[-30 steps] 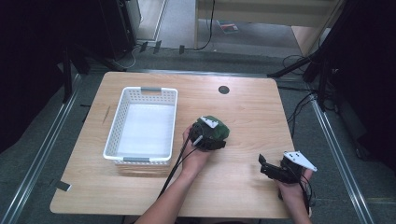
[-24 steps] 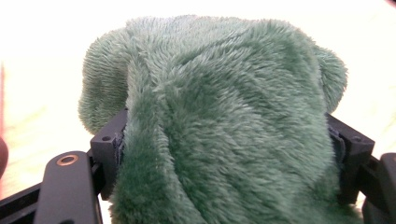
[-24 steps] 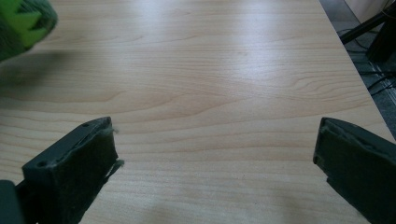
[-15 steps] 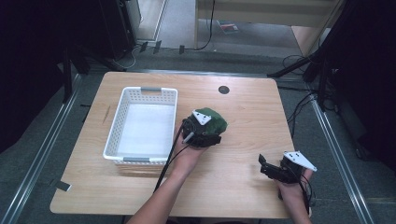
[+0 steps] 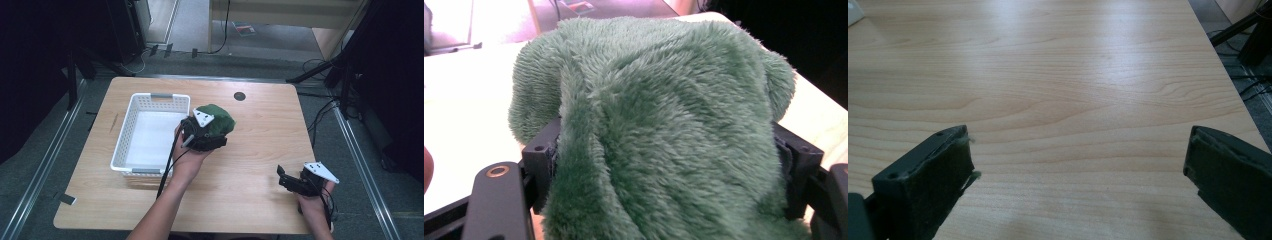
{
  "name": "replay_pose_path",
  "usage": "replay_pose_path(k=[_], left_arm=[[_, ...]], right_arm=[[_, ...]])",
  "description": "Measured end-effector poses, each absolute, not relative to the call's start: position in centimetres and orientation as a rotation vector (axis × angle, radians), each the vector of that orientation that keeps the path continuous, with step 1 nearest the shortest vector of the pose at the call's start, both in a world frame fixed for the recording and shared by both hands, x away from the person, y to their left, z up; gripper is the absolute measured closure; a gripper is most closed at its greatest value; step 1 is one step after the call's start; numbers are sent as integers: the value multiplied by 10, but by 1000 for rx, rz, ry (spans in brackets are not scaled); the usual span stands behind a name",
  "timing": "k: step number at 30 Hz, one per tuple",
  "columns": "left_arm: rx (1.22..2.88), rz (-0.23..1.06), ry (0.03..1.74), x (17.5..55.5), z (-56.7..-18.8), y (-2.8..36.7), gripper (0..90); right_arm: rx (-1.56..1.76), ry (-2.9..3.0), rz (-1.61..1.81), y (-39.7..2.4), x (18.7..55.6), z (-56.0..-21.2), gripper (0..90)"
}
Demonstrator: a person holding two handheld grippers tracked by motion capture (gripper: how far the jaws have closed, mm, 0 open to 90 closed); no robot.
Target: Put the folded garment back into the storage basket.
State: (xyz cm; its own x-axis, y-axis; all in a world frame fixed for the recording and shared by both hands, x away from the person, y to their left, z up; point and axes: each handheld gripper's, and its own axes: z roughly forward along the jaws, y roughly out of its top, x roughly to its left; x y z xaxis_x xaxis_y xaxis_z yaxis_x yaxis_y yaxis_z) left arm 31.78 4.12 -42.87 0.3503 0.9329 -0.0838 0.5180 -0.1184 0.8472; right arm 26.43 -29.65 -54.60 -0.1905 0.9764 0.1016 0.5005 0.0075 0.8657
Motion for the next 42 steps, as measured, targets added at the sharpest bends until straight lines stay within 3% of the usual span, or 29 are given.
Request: replay_pose_path(k=[23, 42], left_arm=[[1719, 698, 1369, 317, -415, 110, 235], [1644, 717, 1534, 331, -443, 174, 234]], right_arm=[[1520, 1737, 1110, -296, 264, -546, 0], [1521, 1738, 1105, -296, 265, -546, 0]])
